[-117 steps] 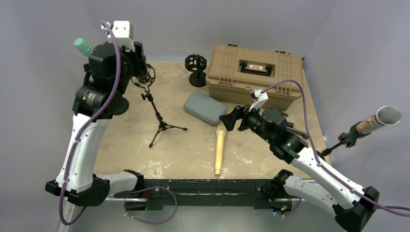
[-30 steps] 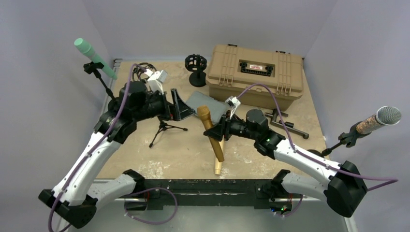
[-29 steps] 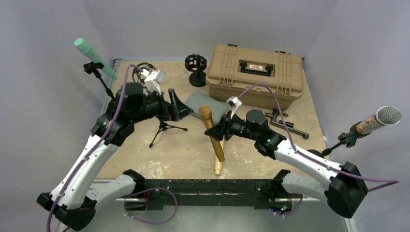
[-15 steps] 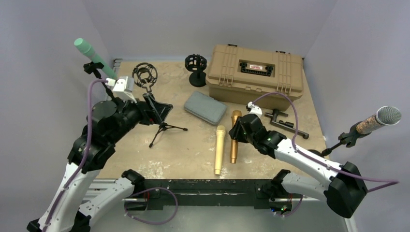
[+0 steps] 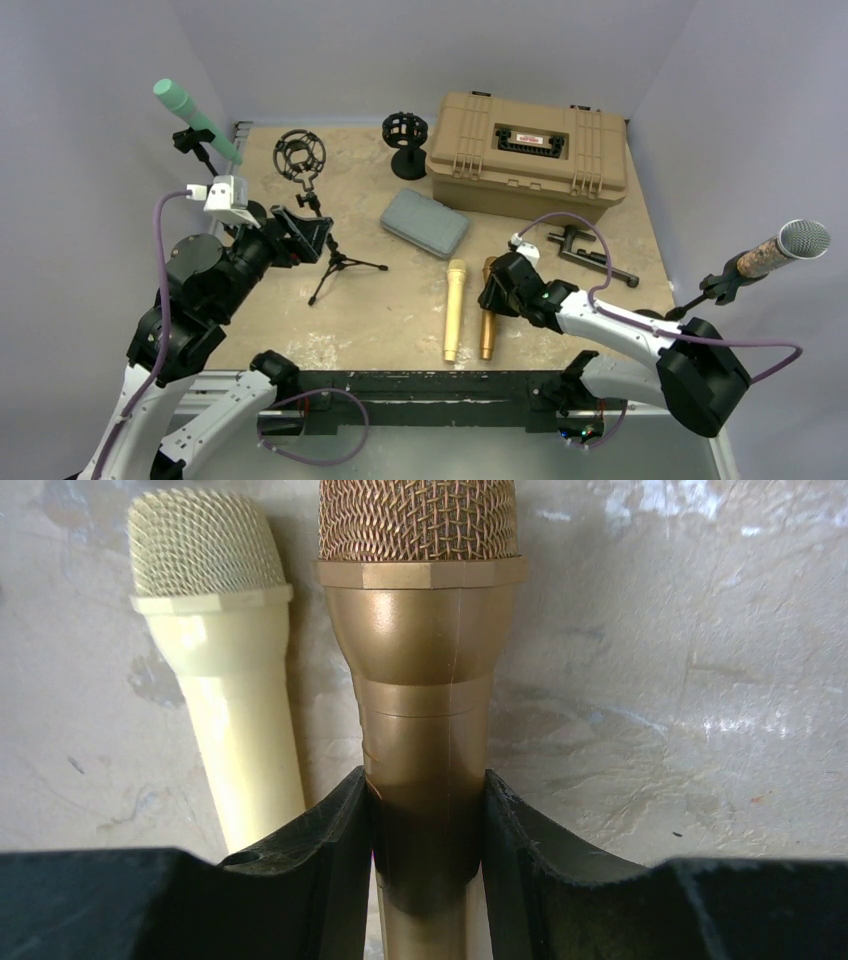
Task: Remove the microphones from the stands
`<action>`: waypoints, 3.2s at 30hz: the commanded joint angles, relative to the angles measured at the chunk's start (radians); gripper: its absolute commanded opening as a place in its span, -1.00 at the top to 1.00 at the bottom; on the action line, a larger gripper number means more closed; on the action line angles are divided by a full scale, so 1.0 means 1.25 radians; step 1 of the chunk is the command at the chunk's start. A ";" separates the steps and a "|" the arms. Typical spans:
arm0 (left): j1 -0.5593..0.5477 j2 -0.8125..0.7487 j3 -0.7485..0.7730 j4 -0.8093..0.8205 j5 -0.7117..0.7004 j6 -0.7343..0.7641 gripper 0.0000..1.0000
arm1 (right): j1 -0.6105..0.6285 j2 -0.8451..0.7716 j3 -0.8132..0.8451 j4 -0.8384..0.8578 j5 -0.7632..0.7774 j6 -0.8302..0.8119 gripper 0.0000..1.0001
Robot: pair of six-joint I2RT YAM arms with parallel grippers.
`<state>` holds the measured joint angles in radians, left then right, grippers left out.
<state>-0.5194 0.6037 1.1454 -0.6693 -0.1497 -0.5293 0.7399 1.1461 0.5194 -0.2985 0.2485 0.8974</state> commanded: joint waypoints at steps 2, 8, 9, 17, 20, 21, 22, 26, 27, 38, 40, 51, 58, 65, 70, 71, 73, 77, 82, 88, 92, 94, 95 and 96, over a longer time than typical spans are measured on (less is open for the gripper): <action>-0.002 0.002 -0.022 0.029 -0.027 0.014 -0.70 | 0.007 -0.017 -0.044 0.089 -0.041 0.022 1.00; -0.001 -0.014 -0.003 0.012 -0.061 0.052 -0.72 | 0.006 0.007 -0.056 0.106 -0.033 0.009 0.64; -0.001 -0.014 0.003 0.006 -0.069 0.060 -0.73 | 0.006 0.009 -0.060 0.113 -0.036 0.010 0.57; -0.001 0.017 0.052 -0.070 -0.108 0.103 -0.75 | 0.006 0.025 -0.074 0.139 -0.036 0.012 0.22; -0.001 0.041 0.064 -0.090 -0.113 0.115 -0.76 | 0.006 0.016 -0.074 0.135 -0.032 0.006 0.12; -0.001 0.052 0.077 -0.105 -0.119 0.114 -0.76 | 0.006 0.012 -0.071 0.130 -0.028 0.005 0.09; -0.002 0.064 0.087 -0.122 -0.124 0.114 -0.75 | 0.006 0.008 -0.070 0.127 -0.027 0.004 0.06; -0.001 0.097 0.106 -0.140 -0.109 0.119 -0.74 | 0.006 -0.008 -0.065 0.122 -0.028 -0.009 -0.10; -0.001 0.100 0.105 -0.138 -0.101 0.119 -0.73 | 0.005 -0.011 -0.062 0.122 -0.028 -0.013 -0.13; -0.001 0.201 0.159 -0.180 -0.174 0.113 -0.72 | 0.006 -0.093 0.013 0.076 -0.007 -0.130 -0.44; -0.001 0.210 0.163 -0.169 -0.182 0.121 -0.68 | 0.006 -0.093 0.043 0.058 0.008 -0.175 -0.44; 0.000 0.226 0.164 -0.151 -0.168 0.108 -0.63 | 0.006 -0.021 0.220 0.212 -0.223 -0.278 -0.45; 0.000 0.194 0.144 -0.142 -0.128 0.084 -0.63 | 0.063 0.172 0.280 0.634 -0.523 -0.081 -0.47; 0.000 0.131 0.098 -0.148 -0.127 0.070 -0.63 | 0.132 0.402 0.377 0.888 -0.538 0.111 -0.45; 0.000 0.085 0.070 -0.145 -0.127 0.060 -0.63 | 0.166 0.484 0.416 0.906 -0.440 0.176 -0.45; 0.000 0.078 0.067 -0.146 -0.125 0.059 -0.63 | 0.166 0.501 0.421 0.913 -0.422 0.193 -0.37; 0.000 0.065 0.064 -0.145 -0.122 0.060 -0.63 | 0.166 0.541 0.438 0.929 -0.411 0.220 -0.22; 0.000 0.043 0.063 -0.149 -0.122 0.062 -0.63 | 0.168 0.625 0.480 0.972 -0.419 0.264 -0.15; 0.000 0.018 0.059 -0.148 -0.101 0.057 -0.63 | 0.169 0.672 0.502 0.958 -0.388 0.250 -0.10; 0.000 0.000 0.046 -0.146 -0.106 0.068 -0.63 | 0.169 0.701 0.529 0.921 -0.369 0.244 -0.07; 0.000 -0.005 0.042 -0.142 -0.102 0.069 -0.63 | 0.169 0.720 0.542 0.928 -0.383 0.255 0.02; -0.001 -0.007 0.039 -0.140 -0.099 0.068 -0.63 | 0.170 0.725 0.552 0.922 -0.381 0.253 0.08; 0.000 -0.007 0.037 -0.139 -0.099 0.068 -0.63 | 0.169 0.726 0.556 0.917 -0.377 0.248 0.09; 0.000 -0.007 0.035 -0.139 -0.098 0.068 -0.63 | 0.169 0.725 0.560 0.910 -0.372 0.243 0.11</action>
<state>-0.5194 0.6033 1.1976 -0.8787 -0.2855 -0.4454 0.9489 2.0552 1.1694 0.8310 -0.2470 1.2041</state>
